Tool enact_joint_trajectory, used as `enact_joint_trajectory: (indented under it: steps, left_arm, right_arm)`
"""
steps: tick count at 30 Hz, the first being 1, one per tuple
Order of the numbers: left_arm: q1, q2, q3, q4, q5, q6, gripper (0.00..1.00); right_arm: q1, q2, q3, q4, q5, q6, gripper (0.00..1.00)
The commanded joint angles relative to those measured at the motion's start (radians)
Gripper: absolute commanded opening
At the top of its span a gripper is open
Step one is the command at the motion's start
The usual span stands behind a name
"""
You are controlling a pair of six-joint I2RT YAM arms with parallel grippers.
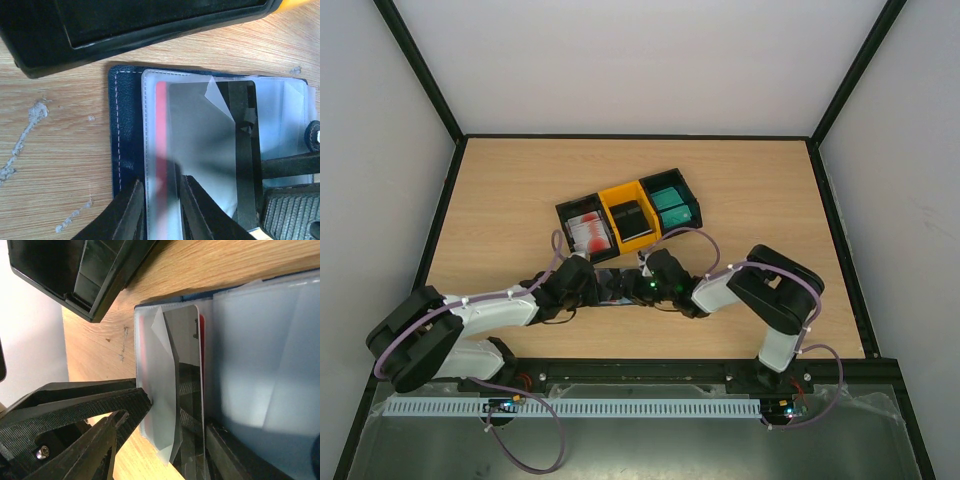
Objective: Put the credit cards into the card holder
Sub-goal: Insert the credit card into the card holder.
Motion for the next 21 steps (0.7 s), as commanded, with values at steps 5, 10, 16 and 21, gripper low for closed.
enact_joint_trajectory:
  steps: [5,10,16,21]
  left_arm:
    - [-0.005,0.023,-0.034,-0.069,0.012,0.004,0.24]
    - [-0.006,0.028,-0.035,-0.064,0.015,0.003,0.24]
    - [-0.006,0.025,-0.036,-0.064,0.015,0.001,0.24]
    - [-0.006,0.023,-0.038,-0.059,0.016,-0.003,0.24]
  right_arm:
    - [0.029,-0.048,0.073,-0.347,0.175,-0.098,0.50]
    - [0.043,-0.067,0.089,-0.405,0.228,-0.115,0.52]
    - [0.055,-0.094,0.102,-0.445,0.281,-0.134,0.51]
    - [0.061,-0.078,0.118,-0.442,0.261,-0.153,0.42]
